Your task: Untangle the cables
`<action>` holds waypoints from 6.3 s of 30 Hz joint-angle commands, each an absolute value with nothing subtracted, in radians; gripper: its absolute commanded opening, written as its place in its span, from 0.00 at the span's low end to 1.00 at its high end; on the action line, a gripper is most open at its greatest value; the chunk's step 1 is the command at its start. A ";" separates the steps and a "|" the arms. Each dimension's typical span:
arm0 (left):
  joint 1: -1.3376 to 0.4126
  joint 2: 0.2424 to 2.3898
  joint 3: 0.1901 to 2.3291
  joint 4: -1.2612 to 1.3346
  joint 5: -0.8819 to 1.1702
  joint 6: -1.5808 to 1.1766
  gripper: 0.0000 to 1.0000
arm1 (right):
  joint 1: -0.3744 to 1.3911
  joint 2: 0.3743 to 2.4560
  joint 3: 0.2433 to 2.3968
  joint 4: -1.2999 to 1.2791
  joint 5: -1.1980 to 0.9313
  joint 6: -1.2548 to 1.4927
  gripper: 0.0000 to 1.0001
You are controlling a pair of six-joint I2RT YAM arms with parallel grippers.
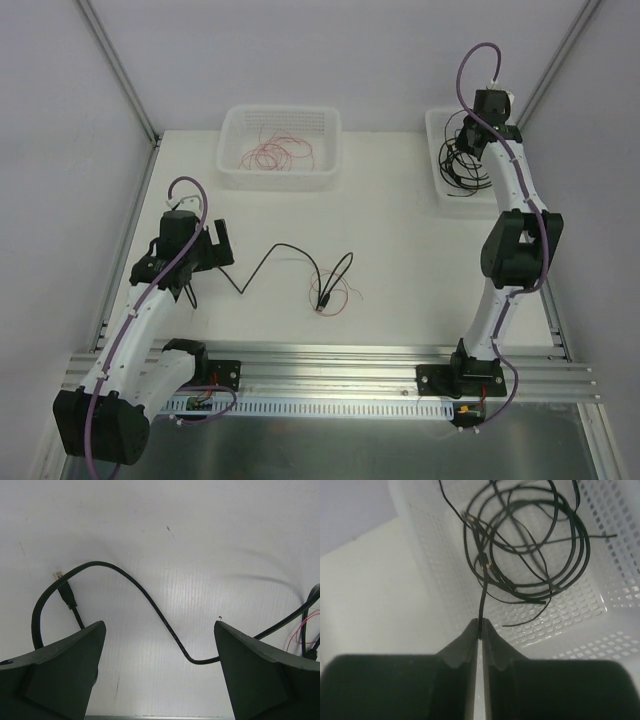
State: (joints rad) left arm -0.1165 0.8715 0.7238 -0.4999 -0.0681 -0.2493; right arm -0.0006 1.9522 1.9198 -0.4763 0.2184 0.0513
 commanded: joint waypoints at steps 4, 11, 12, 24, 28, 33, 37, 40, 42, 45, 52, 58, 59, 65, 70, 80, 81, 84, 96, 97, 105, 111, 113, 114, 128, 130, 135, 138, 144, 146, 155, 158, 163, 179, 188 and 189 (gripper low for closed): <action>-0.112 0.887 0.727 -0.479 -0.043 -0.242 0.91 | -0.044 2.043 1.937 -0.466 0.198 0.071 0.36; -0.112 0.885 0.724 -0.471 -0.006 -0.241 0.91 | -0.035 1.889 1.825 -0.457 0.140 0.058 0.80; -0.112 0.884 0.726 -0.471 -0.002 -0.241 0.91 | -0.034 1.873 1.825 -0.489 0.149 0.057 0.85; -0.118 0.862 0.712 -0.419 0.195 -0.224 0.92 | 0.105 1.452 1.473 -0.518 0.018 0.080 0.88; -0.138 0.848 0.707 -0.379 0.342 -0.227 0.92 | 0.198 1.309 1.292 -0.497 -0.032 0.106 0.93; -0.303 0.801 0.738 -0.377 0.373 -0.300 0.93 | 0.322 1.137 1.080 -0.431 -0.083 0.167 0.98; -0.523 0.790 0.773 -0.367 0.266 -0.391 0.94 | 0.391 1.030 0.935 -0.381 -0.132 0.218 0.98; -0.679 0.839 0.790 -0.338 0.197 -0.449 0.94 | 0.449 0.951 0.832 -0.318 -0.135 0.245 0.97; -0.808 0.874 0.801 -0.305 0.071 -0.469 0.93 | 0.492 0.899 0.760 -0.270 -0.120 0.273 0.97; -0.941 0.988 0.836 -0.276 -0.069 -0.483 0.88 | 0.540 0.864 0.680 -0.212 -0.118 0.302 0.96; -1.042 1.284 0.931 -0.267 -0.274 -0.534 0.73 | 0.623 0.870 0.519 -0.089 -0.097 0.412 0.94; -1.042 1.351 0.934 -0.267 -0.337 -0.586 0.30 | 0.722 0.940 0.431 0.052 -0.048 0.512 0.91; -1.042 1.350 0.934 -0.267 -0.339 -0.607 0.18 | 0.757 0.957 0.428 0.081 -0.031 0.523 0.89; -1.040 1.276 0.931 -0.268 -0.363 -0.689 0.00 | 0.897 1.077 0.446 0.144 0.101 0.597 0.77; -1.042 1.221 0.922 -0.267 -0.368 -0.726 0.00 | 0.934 1.157 0.468 0.163 0.193 0.686 0.65; -1.040 1.170 0.917 -0.267 -0.370 -0.750 0.00 | 0.994 1.331 0.525 0.172 0.276 0.735 0.48; -1.040 1.154 0.917 -0.267 -0.368 -0.753 0.00 | 0.996 1.342 0.528 0.172 0.282 0.735 0.48; -1.042 1.102 0.917 -0.267 -0.368 -0.764 0.00 | 0.996 1.382 0.537 0.164 0.304 0.739 0.47; -1.040 0.925 0.893 -0.273 -0.344 -0.792 0.00 | 0.997 1.474 0.551 0.262 0.315 0.663 0.34; -1.040 0.917 0.893 -0.276 -0.345 -0.793 0.00 | 0.999 1.474 0.549 0.284 0.310 0.658 0.34; -1.040 0.888 0.897 -0.305 -0.334 -0.792 0.00 | 0.997 1.375 0.512 0.379 0.281 0.529 0.38; -1.040 0.881 0.914 -0.328 -0.316 -0.782 0.00 | 0.994 1.247 0.518 0.364 0.284 0.336 0.44; -1.040 0.877 0.926 -0.334 -0.308 -0.778 0.00 | 0.985 1.235 0.538 0.357 0.261 0.289 0.48; -1.040 0.874 0.931 -0.339 -0.305 -0.776 0.00 | 0.982 1.224 0.543 0.360 0.252 0.252 0.50; -1.040 0.890 1.008 -0.365 -0.380 -0.842 0.00 | 1.061 1.112 0.517 0.394 0.113 0.158 0.63; -1.040 0.896 1.031 -0.365 -0.396 -0.860 0.00 | 1.069 1.121 0.500 0.464 0.112 0.176 0.64; -1.040 0.887 1.046 -0.364 -0.443 -0.939 0.00 | 1.081 1.172 0.457 0.621 0.120 0.245 0.69; -1.040 0.887 1.051 -0.362 -0.459 -0.980 0.00 | 1.101 1.186 0.466 0.675 0.184 0.249 0.73; -1.040 0.887 1.048 -0.348 -0.485 -1.084 0.00 | 1.167 1.232 0.492 0.727 0.371 0.219 0.77; -1.040 0.890 1.045 -0.341 -0.489 -1.109 0.00 | 1.198 1.252 0.500 0.741 0.464 0.203 0.77; -1.040 0.899 1.017 -0.295 -0.499 -1.247 0.00 | 1.249 1.380 0.589 0.834 0.626 0.124 0.79; -1.040 0.905 1.014 -0.281 -0.505 -1.281 0.00 | 1.255 1.423 0.635 0.833 0.653 0.103 0.80; -1.040 0.923 1.023 -0.270 -0.488 -1.281 0.00 | 1.255 1.479 0.706 0.772 0.727 0.072 0.75; -1.029 0.854 0.997 -0.267 -0.635 -1.184 0.00 | 1.258 1.299 0.562 0.580 0.646 0.138 0.01; -0.997 0.856 1.000 -0.267 -0.603 -1.154 0.00 | 1.255 1.184 0.508 0.518 0.517 0.155 0.01; -0.997 0.862 1.012 -0.267 -0.594 -1.140 0.00 | 1.253 1.174 0.508 0.522 0.488 0.152 0.02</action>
